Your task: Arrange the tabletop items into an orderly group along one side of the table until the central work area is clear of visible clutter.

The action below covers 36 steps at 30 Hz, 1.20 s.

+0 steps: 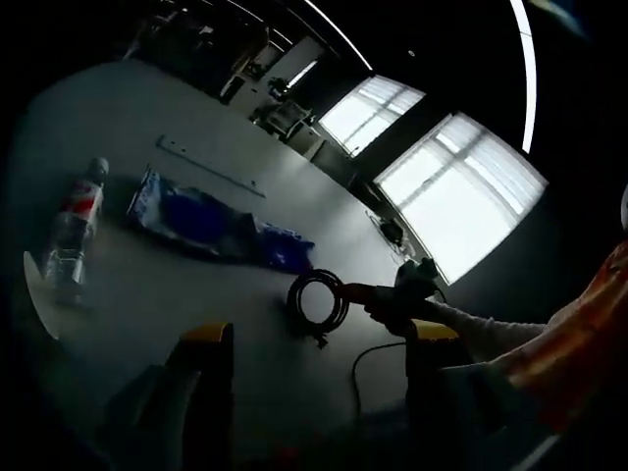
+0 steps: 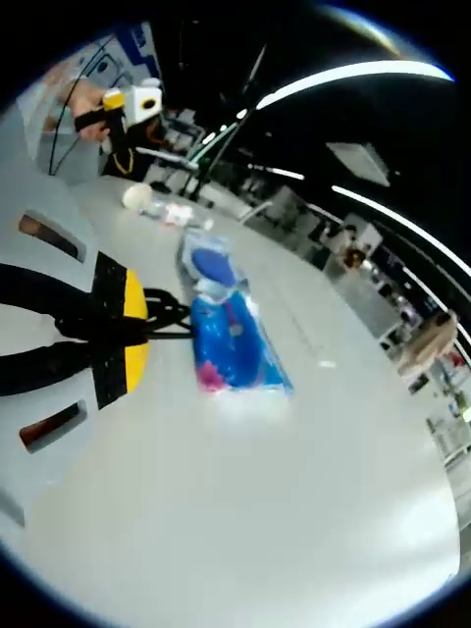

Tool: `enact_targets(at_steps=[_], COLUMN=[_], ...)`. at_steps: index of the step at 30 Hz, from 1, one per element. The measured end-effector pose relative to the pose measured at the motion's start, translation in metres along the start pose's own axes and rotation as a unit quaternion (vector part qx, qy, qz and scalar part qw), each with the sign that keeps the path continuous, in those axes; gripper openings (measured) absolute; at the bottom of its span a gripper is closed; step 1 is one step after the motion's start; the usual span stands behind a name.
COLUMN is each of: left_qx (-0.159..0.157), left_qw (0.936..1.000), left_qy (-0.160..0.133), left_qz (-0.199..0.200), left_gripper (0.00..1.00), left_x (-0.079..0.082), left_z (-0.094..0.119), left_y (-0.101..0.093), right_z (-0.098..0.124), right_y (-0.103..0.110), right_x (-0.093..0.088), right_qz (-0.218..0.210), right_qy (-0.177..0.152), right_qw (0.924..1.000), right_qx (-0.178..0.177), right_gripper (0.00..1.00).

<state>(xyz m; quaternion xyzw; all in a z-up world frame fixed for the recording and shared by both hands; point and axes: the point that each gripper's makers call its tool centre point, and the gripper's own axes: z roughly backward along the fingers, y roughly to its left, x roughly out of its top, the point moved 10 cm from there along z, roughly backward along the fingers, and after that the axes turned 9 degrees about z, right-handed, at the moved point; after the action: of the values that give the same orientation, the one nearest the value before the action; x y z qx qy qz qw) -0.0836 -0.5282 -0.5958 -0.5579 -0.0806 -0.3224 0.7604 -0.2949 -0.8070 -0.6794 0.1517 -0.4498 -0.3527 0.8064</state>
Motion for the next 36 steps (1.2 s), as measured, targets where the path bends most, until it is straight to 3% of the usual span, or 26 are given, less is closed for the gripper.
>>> enact_targets(at_steps=[6, 19, 27, 36], left_qx=[0.006, 0.007, 0.011, 0.013], left_qw=[1.0000, 0.9996, 0.9996, 0.9996], left_qy=[0.006, -0.009, -0.005, -0.004], left_qz=[0.006, 0.026, 0.024, 0.027], left_gripper=[0.71, 0.71, 0.71, 0.71], left_x=[-0.006, -0.005, -0.009, -0.012], left_z=[0.000, 0.006, 0.006, 0.007], left_y=[0.003, 0.007, 0.008, 0.010], right_z=[-0.004, -0.007, -0.007, -0.001], right_y=[-0.010, -0.018, -0.019, -0.010], right_x=[-0.004, -0.010, -0.009, -0.002], right_qz=[0.003, 0.008, 0.044, 0.080], right_qy=[0.015, 0.033, 0.045, 0.035], right_qw=[0.9994, 0.9979, 0.9957, 0.9940], right_qx=[-0.030, -0.056, -0.067, -0.065], right_gripper=[0.04, 0.04, 0.06, 0.14])
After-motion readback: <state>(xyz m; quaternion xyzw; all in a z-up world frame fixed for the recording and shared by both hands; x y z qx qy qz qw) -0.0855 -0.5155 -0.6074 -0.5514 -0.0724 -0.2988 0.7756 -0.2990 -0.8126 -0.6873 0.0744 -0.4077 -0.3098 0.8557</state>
